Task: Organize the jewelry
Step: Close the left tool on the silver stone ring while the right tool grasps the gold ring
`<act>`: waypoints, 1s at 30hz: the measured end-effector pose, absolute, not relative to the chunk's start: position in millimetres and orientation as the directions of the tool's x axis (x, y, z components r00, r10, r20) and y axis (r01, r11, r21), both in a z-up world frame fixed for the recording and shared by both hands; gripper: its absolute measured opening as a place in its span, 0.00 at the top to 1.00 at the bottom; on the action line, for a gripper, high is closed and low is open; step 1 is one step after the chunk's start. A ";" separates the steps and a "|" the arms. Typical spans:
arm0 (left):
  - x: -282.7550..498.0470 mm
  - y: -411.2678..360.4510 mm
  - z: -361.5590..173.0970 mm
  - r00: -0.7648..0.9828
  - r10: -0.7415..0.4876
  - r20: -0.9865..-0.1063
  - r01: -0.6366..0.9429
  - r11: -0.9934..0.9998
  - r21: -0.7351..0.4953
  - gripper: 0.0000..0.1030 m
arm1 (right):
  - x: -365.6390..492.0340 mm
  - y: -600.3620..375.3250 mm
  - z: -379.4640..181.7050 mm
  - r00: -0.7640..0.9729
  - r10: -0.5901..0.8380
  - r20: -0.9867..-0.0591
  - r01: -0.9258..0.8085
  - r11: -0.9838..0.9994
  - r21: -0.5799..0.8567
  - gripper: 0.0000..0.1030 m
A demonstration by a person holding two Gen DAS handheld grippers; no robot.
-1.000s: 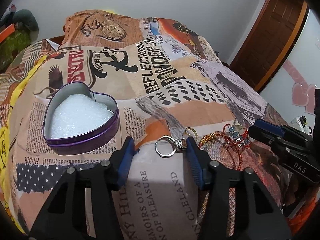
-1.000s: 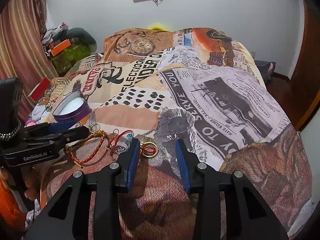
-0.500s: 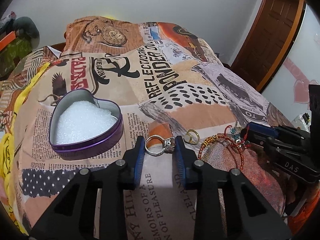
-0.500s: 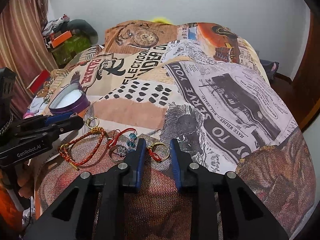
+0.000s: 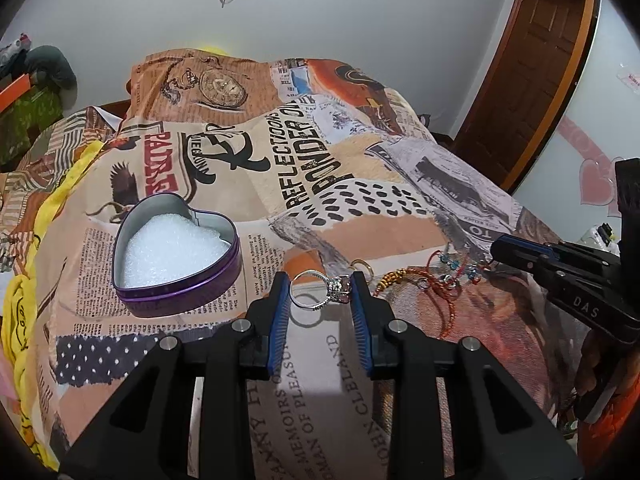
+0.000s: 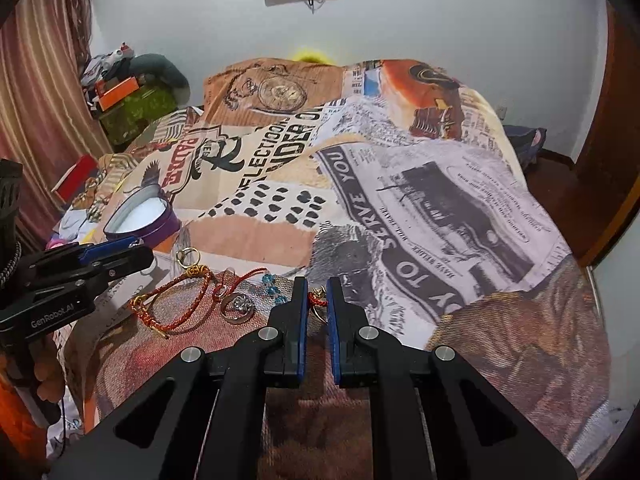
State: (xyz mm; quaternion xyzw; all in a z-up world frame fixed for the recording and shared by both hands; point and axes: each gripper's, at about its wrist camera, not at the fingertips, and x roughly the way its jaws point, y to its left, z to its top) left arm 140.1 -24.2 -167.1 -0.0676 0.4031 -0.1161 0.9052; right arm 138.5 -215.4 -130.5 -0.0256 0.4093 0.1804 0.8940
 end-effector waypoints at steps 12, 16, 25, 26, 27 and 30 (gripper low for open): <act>135.1 -30.4 -165.6 0.643 -0.269 -0.717 0.174 0.963 -0.205 0.71 | 130.0 -225.9 -136.7 0.566 0.280 -0.775 -0.332 0.938 0.096 0.85; 135.3 -31.8 -166.8 0.642 -0.268 -0.718 0.174 0.963 -0.204 0.71 | 128.5 -226.3 -138.6 0.568 0.259 -0.781 -0.336 0.940 0.067 0.79; 137.8 -27.6 -160.6 0.659 -0.264 -0.704 0.167 0.964 -0.206 0.71 | 158.9 -243.6 -131.5 0.592 0.245 -0.768 -0.270 0.958 0.098 0.79; 138.7 -26.8 -159.4 0.663 -0.264 -0.700 0.167 0.964 -0.205 0.71 | 163.0 -245.3 -132.0 0.591 0.242 -0.770 -0.269 0.958 0.095 0.79; 139.5 -26.0 -157.9 0.668 -0.263 -0.696 0.167 0.965 -0.204 0.71 | 176.0 -248.0 -134.6 0.579 0.234 -0.781 -0.268 0.959 0.089 0.79; 144.2 -24.3 -152.4 0.684 -0.252 -0.685 0.168 0.968 -0.189 0.71 | 193.8 -251.5 -139.0 0.560 0.219 -0.799 -0.272 0.960 0.073 0.79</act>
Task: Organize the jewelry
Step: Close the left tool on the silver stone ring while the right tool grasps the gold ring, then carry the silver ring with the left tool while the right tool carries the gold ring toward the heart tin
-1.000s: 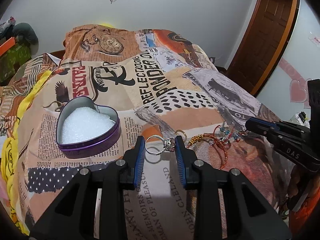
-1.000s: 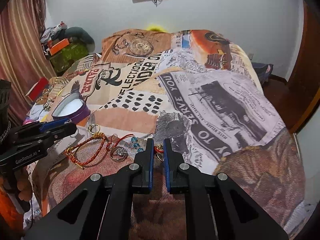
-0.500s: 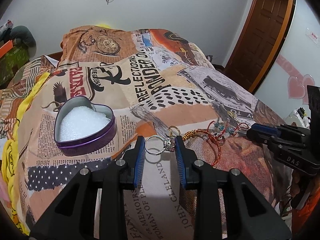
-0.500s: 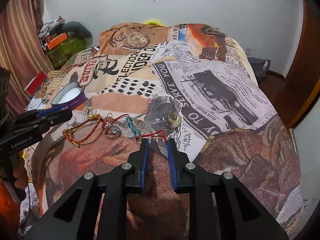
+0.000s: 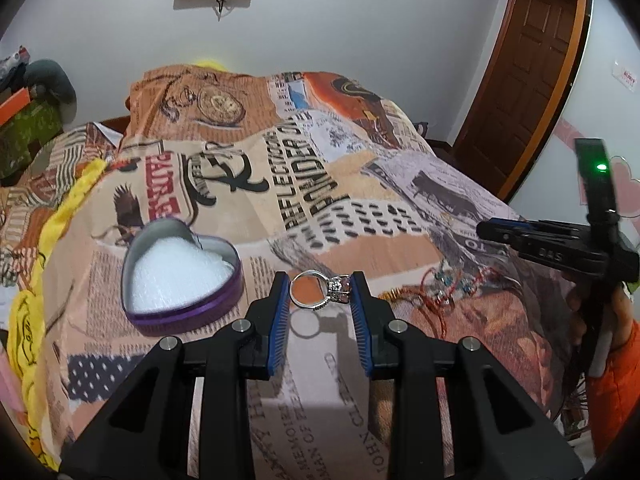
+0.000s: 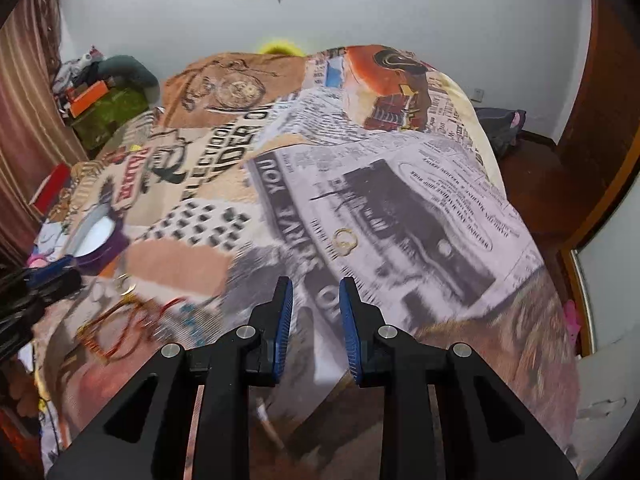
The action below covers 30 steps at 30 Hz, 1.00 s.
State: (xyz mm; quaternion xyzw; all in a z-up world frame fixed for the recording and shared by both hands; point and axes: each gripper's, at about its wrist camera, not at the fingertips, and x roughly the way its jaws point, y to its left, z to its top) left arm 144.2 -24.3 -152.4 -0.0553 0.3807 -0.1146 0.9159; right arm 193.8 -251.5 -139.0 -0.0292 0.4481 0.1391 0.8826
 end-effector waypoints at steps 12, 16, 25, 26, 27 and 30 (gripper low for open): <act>171.8 -10.8 -143.5 0.721 -0.227 -0.655 0.144 0.973 -0.179 0.71 | 246.9 -261.3 -166.0 0.463 0.223 -0.858 -0.269 0.957 0.104 0.79; 176.0 -7.7 -148.1 0.715 -0.221 -0.663 0.127 0.974 -0.187 0.71 | 249.4 -256.1 -168.6 0.476 0.210 -0.854 -0.279 0.957 0.080 0.79; 171.7 -4.0 -149.1 0.715 -0.214 -0.666 0.112 0.975 -0.193 0.71 | 246.8 -249.1 -170.9 0.510 0.200 -0.837 -0.304 0.952 0.042 0.86; 170.7 -3.6 -148.5 0.715 -0.212 -0.666 0.111 0.975 -0.191 0.71 | 246.8 -249.1 -170.9 0.510 0.200 -0.837 -0.304 0.952 0.042 0.89; 169.7 -3.3 -148.0 0.715 -0.211 -0.666 0.111 0.976 -0.190 0.71 | 246.1 -247.6 -169.6 0.512 0.199 -0.835 -0.309 0.950 0.037 0.92; 166.5 -0.9 -144.6 0.720 -0.204 -0.663 0.107 0.977 -0.184 0.71 | 241.9 -243.6 -162.5 0.519 0.201 -0.831 -0.316 0.948 0.032 0.94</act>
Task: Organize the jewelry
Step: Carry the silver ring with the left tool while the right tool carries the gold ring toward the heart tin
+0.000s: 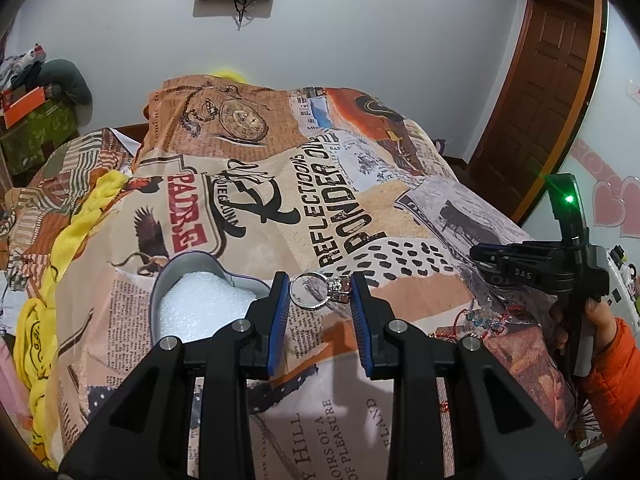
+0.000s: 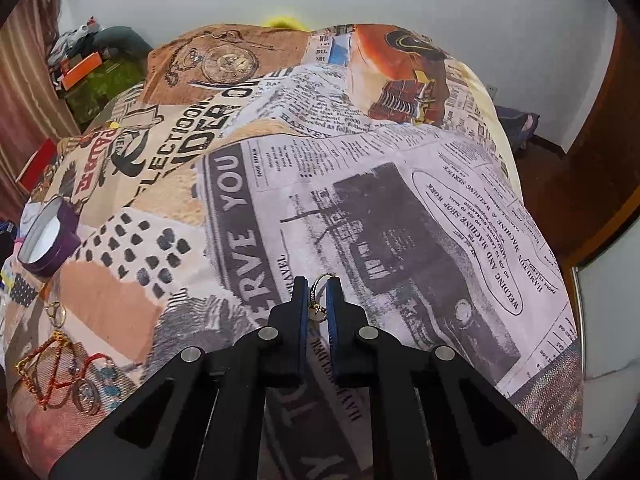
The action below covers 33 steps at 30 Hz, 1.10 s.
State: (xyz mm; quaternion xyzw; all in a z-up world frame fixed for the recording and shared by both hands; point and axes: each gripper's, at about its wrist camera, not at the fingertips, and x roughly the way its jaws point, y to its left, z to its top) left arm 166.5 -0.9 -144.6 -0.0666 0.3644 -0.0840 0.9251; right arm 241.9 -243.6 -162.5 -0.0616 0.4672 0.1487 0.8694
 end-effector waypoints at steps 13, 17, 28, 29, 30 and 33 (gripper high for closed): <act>147.1 15.2 -128.1 0.750 -0.180 -0.637 0.083 0.980 -0.180 0.71 | 210.6 -244.8 -112.5 0.610 0.225 -0.760 -0.317 0.948 0.026 0.95; 146.7 17.1 -130.4 0.747 -0.175 -0.642 0.075 0.981 -0.179 0.71 | 219.6 -253.5 -119.1 0.559 0.214 -0.801 -0.291 0.955 0.053 0.87; 154.3 21.0 -141.4 0.733 -0.155 -0.663 0.051 0.984 -0.174 0.71 | 249.4 -247.4 -167.7 0.460 0.182 -0.869 -0.284 0.958 0.050 0.63; 155.3 21.6 -142.3 0.732 -0.153 -0.664 0.048 0.984 -0.174 0.71 | 251.2 -247.2 -171.0 0.467 0.191 -0.864 -0.285 0.957 0.057 0.63; 156.0 22.3 -142.9 0.732 -0.151 -0.664 0.046 0.984 -0.174 0.71 | 251.4 -250.3 -172.7 0.468 0.201 -0.860 -0.285 0.956 0.068 0.64; 157.3 22.6 -144.0 0.733 -0.150 -0.664 0.042 0.983 -0.176 0.71 | 252.6 -253.9 -174.1 0.470 0.205 -0.859 -0.274 0.959 0.079 0.78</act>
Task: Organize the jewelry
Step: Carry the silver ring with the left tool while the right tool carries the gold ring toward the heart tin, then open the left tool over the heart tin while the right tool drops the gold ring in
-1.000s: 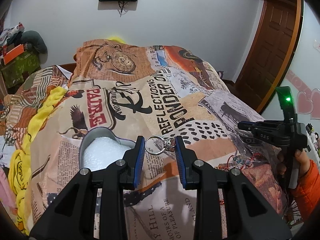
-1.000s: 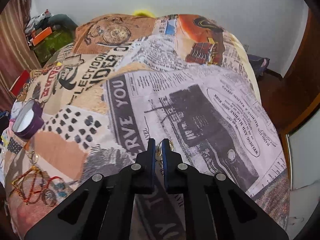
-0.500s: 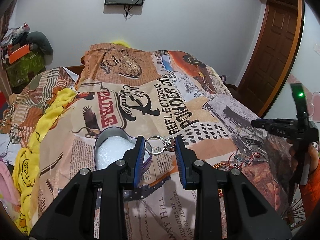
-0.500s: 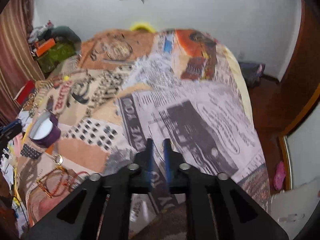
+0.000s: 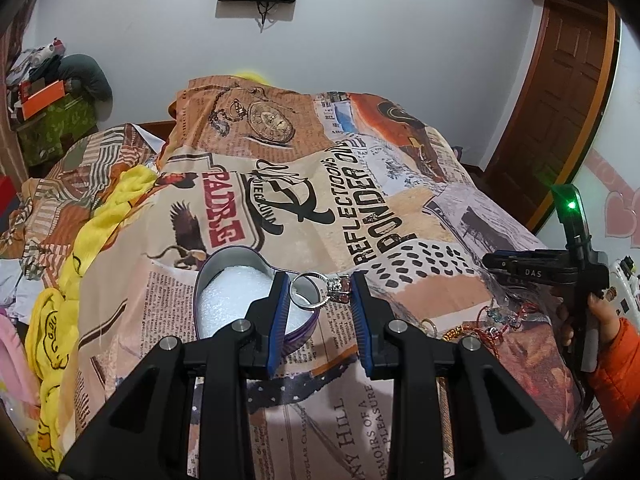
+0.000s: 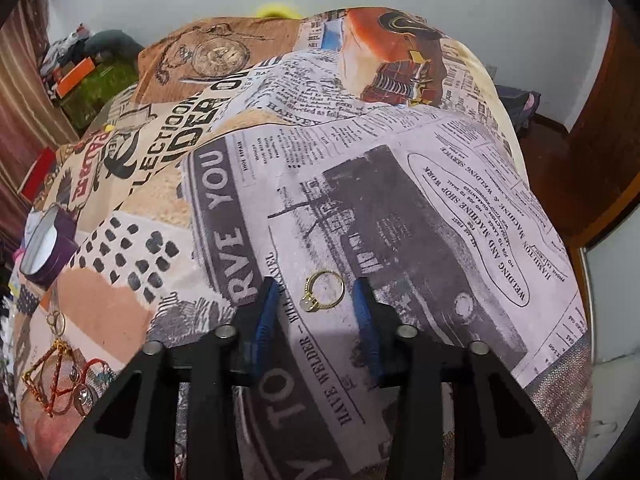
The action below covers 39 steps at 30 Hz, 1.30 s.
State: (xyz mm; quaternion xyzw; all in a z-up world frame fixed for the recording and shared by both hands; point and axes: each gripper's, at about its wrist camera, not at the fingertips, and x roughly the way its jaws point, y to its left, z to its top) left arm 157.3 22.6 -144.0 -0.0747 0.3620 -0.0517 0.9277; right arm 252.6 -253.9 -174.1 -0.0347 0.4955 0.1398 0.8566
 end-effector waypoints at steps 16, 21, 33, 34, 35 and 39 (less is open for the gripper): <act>149.2 36.9 -132.6 0.756 -0.129 -0.642 0.027 0.986 -0.167 0.71 | 221.0 -233.7 -123.9 0.560 0.250 -0.790 -0.324 0.943 0.069 0.79; 144.9 48.1 -120.5 0.775 -0.112 -0.622 0.017 0.988 -0.156 0.71 | 201.5 -205.0 -86.0 0.599 0.327 -0.731 -0.400 0.913 0.080 0.79; 146.4 74.4 -113.2 0.783 -0.100 -0.614 -0.003 0.986 -0.164 0.71 | 177.5 -114.8 -48.5 0.567 0.519 -0.640 -0.585 0.800 0.132 0.79; 147.5 75.9 -114.2 0.781 -0.099 -0.617 -0.005 0.986 -0.165 0.71 | 177.5 -114.8 -48.5 0.567 0.519 -0.640 -0.585 0.800 0.132 0.79; 148.8 79.0 -116.7 0.777 -0.100 -0.622 -0.007 0.986 -0.168 0.71 | 177.6 -108.2 -49.6 0.558 0.529 -0.640 -0.594 0.792 0.138 0.79; 154.1 85.7 -125.8 0.762 -0.097 -0.641 -0.013 0.986 -0.165 0.71 | 181.4 -81.3 -62.2 0.509 0.558 -0.655 -0.622 0.765 0.169 0.79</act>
